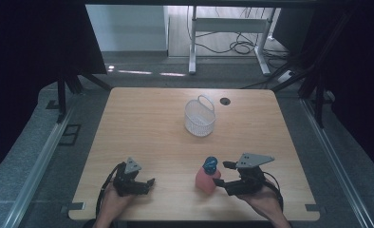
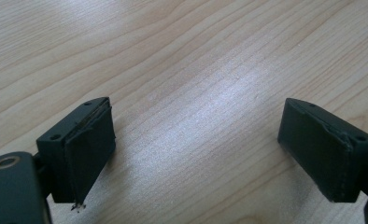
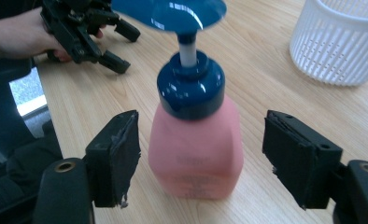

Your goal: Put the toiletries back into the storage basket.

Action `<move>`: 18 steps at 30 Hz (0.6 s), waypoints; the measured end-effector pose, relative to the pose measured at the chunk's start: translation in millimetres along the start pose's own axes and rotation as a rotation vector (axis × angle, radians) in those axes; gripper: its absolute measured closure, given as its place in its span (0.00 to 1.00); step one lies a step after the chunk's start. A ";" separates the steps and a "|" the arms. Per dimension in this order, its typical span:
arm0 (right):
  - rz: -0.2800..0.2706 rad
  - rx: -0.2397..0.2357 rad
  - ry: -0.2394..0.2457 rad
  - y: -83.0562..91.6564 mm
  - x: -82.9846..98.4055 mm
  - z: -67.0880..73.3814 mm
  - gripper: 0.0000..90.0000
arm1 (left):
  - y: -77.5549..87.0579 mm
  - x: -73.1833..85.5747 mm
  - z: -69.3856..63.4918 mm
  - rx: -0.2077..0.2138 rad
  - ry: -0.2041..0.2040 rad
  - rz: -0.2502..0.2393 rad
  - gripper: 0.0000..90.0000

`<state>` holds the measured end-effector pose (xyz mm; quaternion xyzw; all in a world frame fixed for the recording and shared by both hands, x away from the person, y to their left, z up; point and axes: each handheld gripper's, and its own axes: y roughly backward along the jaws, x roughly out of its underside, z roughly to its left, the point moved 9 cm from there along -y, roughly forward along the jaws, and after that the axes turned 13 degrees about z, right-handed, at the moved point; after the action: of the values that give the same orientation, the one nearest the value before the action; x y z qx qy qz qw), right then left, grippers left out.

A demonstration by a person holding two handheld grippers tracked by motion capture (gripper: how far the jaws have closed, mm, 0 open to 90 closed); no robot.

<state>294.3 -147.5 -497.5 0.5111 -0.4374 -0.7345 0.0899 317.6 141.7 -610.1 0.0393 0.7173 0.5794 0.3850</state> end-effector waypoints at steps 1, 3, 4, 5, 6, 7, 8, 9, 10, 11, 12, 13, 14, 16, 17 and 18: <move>0.000 0.000 0.000 0.0 0.0 0.0 0.32 | 0.0 0.0 0.0 0.000 0.000 0.000 0.12; -0.008 -0.007 0.000 -1.0 -4.8 0.7 0.35 | -0.1 -0.2 -0.2 0.000 0.003 -0.003 0.12; -0.011 -0.008 0.000 -1.5 -6.4 0.7 0.36 | 0.0 0.0 0.0 -0.001 0.001 -0.001 0.12; -0.011 -0.008 0.000 -1.5 -6.4 0.7 0.36 | 0.0 0.0 0.0 -0.001 0.001 -0.001 0.12; -0.016 -0.017 0.001 -2.6 -9.3 1.3 0.39 | 0.0 0.0 -0.1 -0.001 0.002 -0.001 0.12; -0.018 -0.021 0.003 -3.1 -10.8 1.8 0.41 | 0.1 0.2 0.1 -0.001 -0.001 0.001 0.12; -0.021 -0.025 0.003 -3.7 -12.5 2.3 0.42 | 0.1 0.2 0.0 -0.001 -0.001 0.001 0.12; -0.021 -0.025 0.003 -3.7 -12.5 2.3 0.42 | 0.1 0.2 0.0 -0.001 -0.001 0.001 0.12; -0.023 -0.028 0.007 -5.2 -15.4 2.6 0.44 | 0.1 0.2 0.1 -0.001 -0.001 0.001 0.12; -0.022 -0.027 0.008 -6.1 -16.6 2.4 0.45 | 0.0 0.1 0.0 0.000 0.000 0.000 0.12; -0.022 -0.030 0.009 -7.1 -17.9 2.5 0.45 | 0.1 0.1 -0.1 0.000 0.000 0.000 0.12; -0.020 -0.030 0.010 -8.2 -19.1 2.5 0.46 | 0.2 0.2 0.0 0.000 -0.001 0.001 0.12; -0.020 -0.030 0.013 -9.2 -20.2 2.6 0.47 | 0.2 0.2 0.0 0.000 -0.001 0.001 0.12; -0.018 -0.030 0.017 -11.1 -22.4 2.8 0.48 | 0.2 0.3 -0.1 0.001 -0.001 0.002 0.12; -0.016 -0.030 0.021 -12.2 -23.3 3.2 0.49 | 0.2 0.3 -0.1 0.001 -0.001 0.002 0.12; -0.011 -0.030 0.025 -13.3 -23.8 3.5 0.50 | 0.3 0.4 -0.1 0.001 -0.002 0.003 0.12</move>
<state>306.5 -123.7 -491.0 0.5211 -0.4222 -0.7351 0.0988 317.2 142.0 -610.0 0.0409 0.7171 0.5797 0.3848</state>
